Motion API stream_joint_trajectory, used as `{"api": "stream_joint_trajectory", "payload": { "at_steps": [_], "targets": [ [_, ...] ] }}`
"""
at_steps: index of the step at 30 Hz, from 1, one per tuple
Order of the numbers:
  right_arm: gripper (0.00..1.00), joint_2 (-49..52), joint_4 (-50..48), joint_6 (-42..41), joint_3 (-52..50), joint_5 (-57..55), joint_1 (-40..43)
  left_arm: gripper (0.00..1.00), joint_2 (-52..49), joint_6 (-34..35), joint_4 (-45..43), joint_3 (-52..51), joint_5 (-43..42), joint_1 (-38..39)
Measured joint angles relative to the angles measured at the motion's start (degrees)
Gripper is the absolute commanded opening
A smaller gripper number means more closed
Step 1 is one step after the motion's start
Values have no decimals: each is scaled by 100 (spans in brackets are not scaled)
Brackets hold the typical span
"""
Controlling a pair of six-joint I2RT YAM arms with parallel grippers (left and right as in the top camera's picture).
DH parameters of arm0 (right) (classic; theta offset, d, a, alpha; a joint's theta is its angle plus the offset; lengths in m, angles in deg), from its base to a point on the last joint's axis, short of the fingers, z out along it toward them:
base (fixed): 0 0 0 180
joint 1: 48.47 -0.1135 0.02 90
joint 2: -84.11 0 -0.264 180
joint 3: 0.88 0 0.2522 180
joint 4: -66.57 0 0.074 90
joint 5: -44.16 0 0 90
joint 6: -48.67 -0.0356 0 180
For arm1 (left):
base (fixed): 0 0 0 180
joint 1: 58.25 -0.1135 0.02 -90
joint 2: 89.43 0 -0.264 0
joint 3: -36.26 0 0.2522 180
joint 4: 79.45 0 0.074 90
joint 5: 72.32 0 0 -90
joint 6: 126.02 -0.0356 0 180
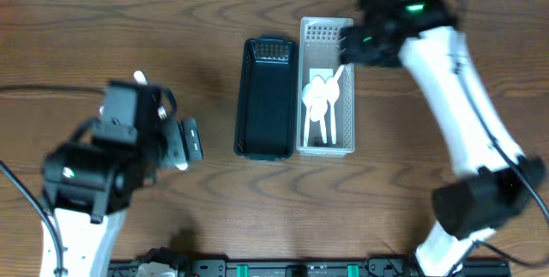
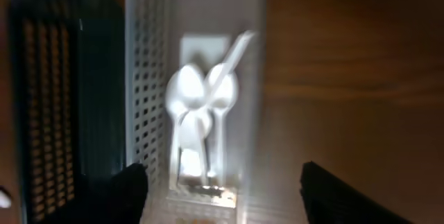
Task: Pack container
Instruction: 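Move the left gripper over a white fork and grasp it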
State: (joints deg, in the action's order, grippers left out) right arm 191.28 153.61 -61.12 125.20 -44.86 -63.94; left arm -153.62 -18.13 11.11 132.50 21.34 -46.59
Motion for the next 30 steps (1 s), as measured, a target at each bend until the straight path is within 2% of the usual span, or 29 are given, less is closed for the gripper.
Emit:
{"api": "stream_joint_trajectory", "payload": {
  "at_steps": [3, 6, 16, 24, 30],
  "targets": [
    [75, -459, 385, 81, 175, -4, 535, 98, -671, 11, -31, 960, 26, -365],
    [76, -715, 804, 208, 197, -7, 1012, 98, -1419, 13, -258, 1436, 37, -876],
    [76, -719, 1150, 452, 195, -7, 2002, 98, -3738, 17, -1381, 1495, -380, -2264],
    [76, -717, 1005, 487, 195, -74, 2094, 98, -5121, 20, -2210, 1495, -664, -2382],
    [76, -717, 997, 490, 195, -188, 2096, 98, -5783, 33, -2444, 1495, -704, -2378]
  ]
}}
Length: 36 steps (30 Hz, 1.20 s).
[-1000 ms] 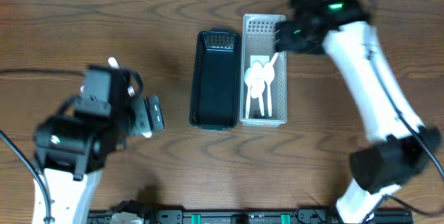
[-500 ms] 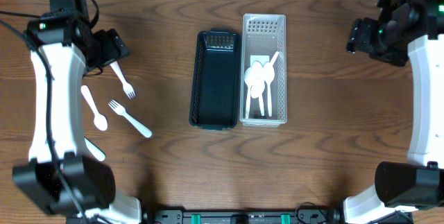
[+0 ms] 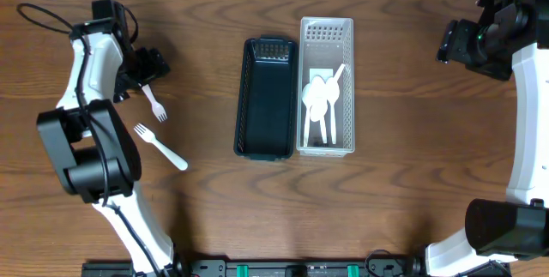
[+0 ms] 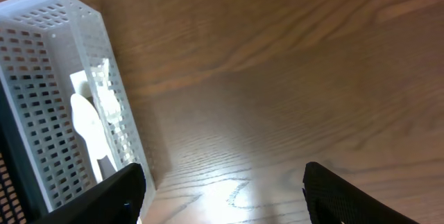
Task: Pack container
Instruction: 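Move the left gripper over a white fork and grasp it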
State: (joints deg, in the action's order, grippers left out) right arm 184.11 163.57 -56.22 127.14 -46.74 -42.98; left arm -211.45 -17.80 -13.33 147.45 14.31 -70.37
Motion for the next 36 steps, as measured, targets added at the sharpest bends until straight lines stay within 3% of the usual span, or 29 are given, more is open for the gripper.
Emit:
{"api": "stream_joint_trajectory", "payload": {
  "at_steps": [11, 32, 34, 36],
  "targets": [
    [75, 0, 0, -103, 0, -153, -2, 98, -498, 0, -33, 0, -129, 0],
    [74, 0, 13, -251, 0, -254, -2, 99, -531, 4, -103, -210, -328, 2],
    [73, 0, 13, -251, 0, -254, 0, 94, -531, 7, -107, -210, -326, 2],
    [73, 0, 13, -251, 0, -254, 0, 83, -531, 39, -125, -210, -297, 0]
  ]
}}
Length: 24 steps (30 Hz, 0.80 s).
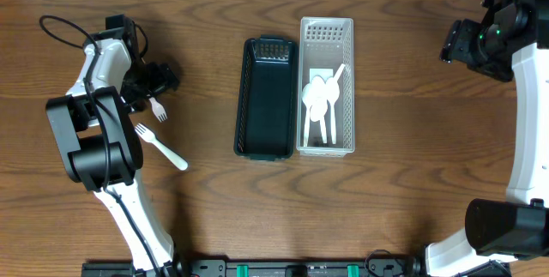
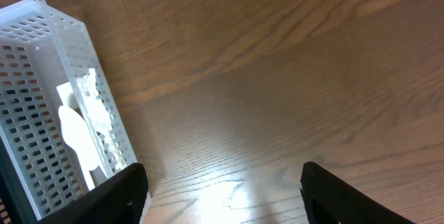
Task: Pack container
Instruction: 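Move the left gripper over a white fork and grasp it, then carry the fork with the left gripper into the black basket and release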
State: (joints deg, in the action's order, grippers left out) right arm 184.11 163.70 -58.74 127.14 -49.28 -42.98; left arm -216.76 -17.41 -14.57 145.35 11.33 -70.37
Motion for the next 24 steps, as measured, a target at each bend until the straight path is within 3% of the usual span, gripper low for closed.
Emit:
{"api": "stream_joint_trajectory", "payload": {
  "at_steps": [3, 6, 11, 17, 24],
  "targets": [
    [73, 0, 4, 0, 0, -2, 0, 73, 0, 20, -39, -4, 37, 0],
    [73, 0, 4, -2, 0, -2, 0, 53, 0, 59, -46, -7, 33, 0],
    [73, 0, 4, -2, 0, -4, 0, 35, 0, 74, -59, -11, 33, 0],
    [70, 0, 7, -13, 0, -24, 0, 26, 0, 81, -63, -17, 33, 0],
    [70, 0, -7, -85, 0, -173, 0, 6, 0, 83, -66, -17, 24, 0]
  ]
}}
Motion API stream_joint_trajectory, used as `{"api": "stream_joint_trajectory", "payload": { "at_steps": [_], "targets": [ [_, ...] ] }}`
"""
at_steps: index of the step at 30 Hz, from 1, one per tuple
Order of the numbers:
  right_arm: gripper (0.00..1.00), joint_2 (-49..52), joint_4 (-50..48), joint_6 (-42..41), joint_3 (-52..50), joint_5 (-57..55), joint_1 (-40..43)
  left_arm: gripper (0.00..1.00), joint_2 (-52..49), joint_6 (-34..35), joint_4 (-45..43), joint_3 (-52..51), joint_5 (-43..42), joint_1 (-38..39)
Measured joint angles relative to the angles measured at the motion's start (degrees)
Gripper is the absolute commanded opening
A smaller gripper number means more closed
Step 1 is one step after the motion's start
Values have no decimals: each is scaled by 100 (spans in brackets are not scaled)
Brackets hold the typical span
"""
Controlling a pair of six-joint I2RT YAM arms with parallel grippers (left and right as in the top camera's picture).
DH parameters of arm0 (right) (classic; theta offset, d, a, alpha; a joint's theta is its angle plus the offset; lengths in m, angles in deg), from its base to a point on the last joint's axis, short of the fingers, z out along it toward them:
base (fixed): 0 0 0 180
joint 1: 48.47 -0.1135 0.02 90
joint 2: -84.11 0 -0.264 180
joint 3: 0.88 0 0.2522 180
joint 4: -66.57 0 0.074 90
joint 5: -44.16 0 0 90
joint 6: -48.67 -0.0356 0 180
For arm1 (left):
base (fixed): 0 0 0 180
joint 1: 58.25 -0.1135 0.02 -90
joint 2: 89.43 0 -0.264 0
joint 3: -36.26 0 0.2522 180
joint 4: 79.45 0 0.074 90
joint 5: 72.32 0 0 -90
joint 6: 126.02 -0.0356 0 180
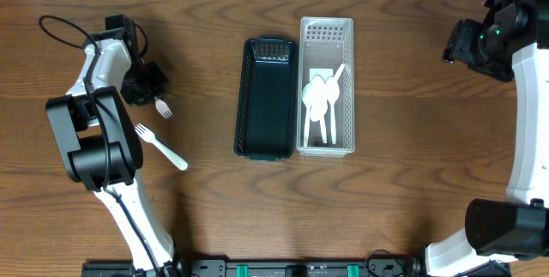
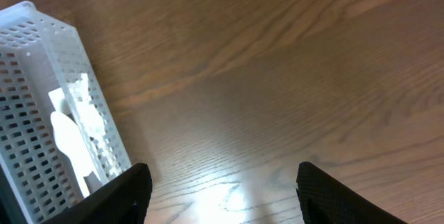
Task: Pack container
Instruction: 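Carry the fork with the left gripper into the black basket and release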
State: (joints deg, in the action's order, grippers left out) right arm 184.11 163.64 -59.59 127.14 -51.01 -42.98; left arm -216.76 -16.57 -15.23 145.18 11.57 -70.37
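A black container (image 1: 266,97) and a white perforated basket (image 1: 326,33) stand side by side at the table's middle. Several white spoons (image 1: 322,97) lie in the basket; the black container looks empty. Two white forks lie at the left: one (image 1: 161,107) shows only its head from under my left gripper (image 1: 147,86), the other (image 1: 160,146) lies free nearer the front. The left jaws are hidden by the wrist. My right gripper (image 2: 222,172) hangs open over bare wood at the far right, with the basket (image 2: 41,113) at its view's left edge.
The left arm's cable (image 1: 60,24) loops over the far left of the table. A black rail (image 1: 283,268) runs along the front edge. Bare wood (image 1: 412,140) lies between the basket and the right arm.
My left gripper has shifted a little left and down onto the upper fork, whose handle is now covered. The right gripper has hardly moved.
At first my right gripper hung over the white basket with spoons, and the left arm was blurred at the front left. Then the right arm stood at the far right and the left gripper was beside the upper fork. Now it covers that fork's handle.
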Motion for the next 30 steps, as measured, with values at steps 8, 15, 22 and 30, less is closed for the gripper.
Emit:
{"api": "stream_joint_trajectory", "payload": {
  "at_steps": [8, 15, 22, 30],
  "targets": [
    [72, 0, -26, -42, 0, -116, 0, 6, 39, -13, 111, 0, 61, 2],
    [72, 0, -33, -26, 0, -133, 28, 6, 645, -26, 940, 190, 199, 247],
    [73, 0, -39, 127, 0, -138, 63, 6, 2614, -306, 1257, 874, 223, 1937],
    [73, 0, -15, 229, 0, -140, 83, 6, 3104, -400, 1364, 896, 160, 3807]
  ]
}}
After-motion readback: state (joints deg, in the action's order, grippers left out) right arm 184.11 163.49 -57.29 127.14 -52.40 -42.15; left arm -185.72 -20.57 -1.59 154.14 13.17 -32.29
